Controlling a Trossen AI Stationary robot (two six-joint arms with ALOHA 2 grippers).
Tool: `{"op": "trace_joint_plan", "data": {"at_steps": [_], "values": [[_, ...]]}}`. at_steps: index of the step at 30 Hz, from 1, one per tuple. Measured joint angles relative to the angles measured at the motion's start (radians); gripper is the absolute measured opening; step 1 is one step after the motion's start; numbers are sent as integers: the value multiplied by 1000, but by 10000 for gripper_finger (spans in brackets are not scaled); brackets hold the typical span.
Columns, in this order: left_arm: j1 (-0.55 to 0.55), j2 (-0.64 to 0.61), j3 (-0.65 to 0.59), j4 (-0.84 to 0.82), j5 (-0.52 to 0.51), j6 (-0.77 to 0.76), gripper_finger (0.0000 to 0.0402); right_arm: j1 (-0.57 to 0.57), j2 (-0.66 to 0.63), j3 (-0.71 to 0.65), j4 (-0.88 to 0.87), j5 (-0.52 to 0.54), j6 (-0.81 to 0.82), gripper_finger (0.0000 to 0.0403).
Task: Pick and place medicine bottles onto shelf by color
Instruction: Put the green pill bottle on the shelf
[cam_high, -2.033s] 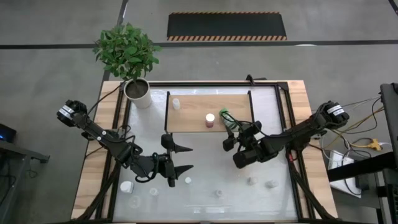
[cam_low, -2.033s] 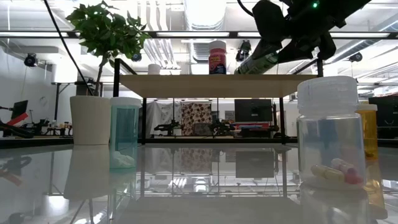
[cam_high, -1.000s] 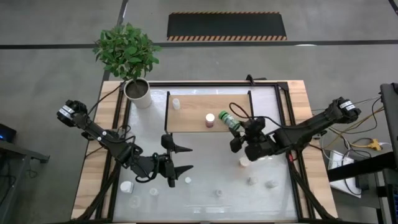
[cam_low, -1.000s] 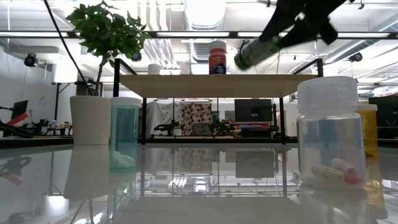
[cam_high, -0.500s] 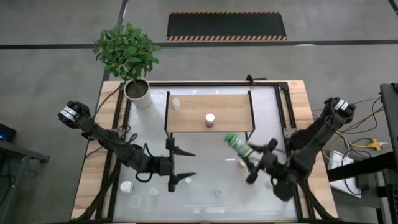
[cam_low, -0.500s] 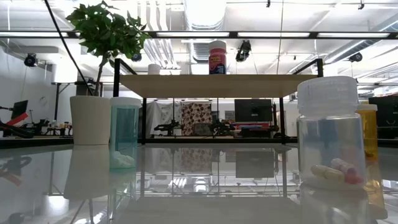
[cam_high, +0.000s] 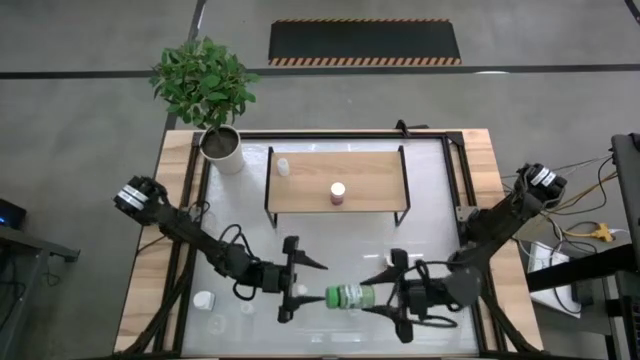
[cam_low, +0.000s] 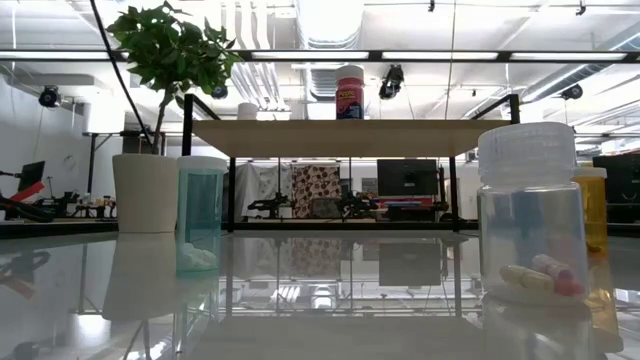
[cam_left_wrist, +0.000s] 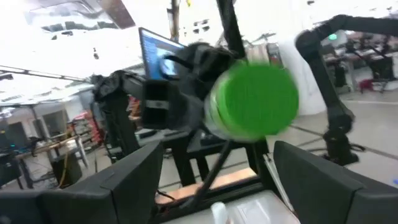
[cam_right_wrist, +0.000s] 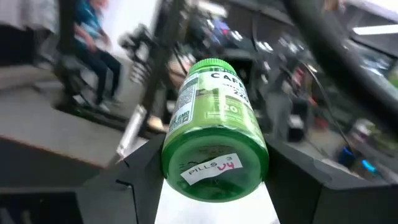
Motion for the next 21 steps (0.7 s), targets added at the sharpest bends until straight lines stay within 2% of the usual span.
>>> {"op": "trace_joint_plan", "data": {"at_steps": [3,6,10,14,18,21], "values": [[0,18,12,5,7,-4,288,-43,21,-35,176,-155,-35,221],[2,32,25,7,53,-5,288,-70,60,-86,397,-219,-104,221],[0,44,44,35,83,-4,288,-90,145,-135,664,-209,-201,221],[11,44,58,50,83,-3,288,-93,236,-136,846,-174,-297,221],[22,44,69,47,84,-6,288,-96,296,-129,945,-104,-367,221],[33,53,80,48,120,-29,288,-104,311,-124,951,-102,-367,221]]}}
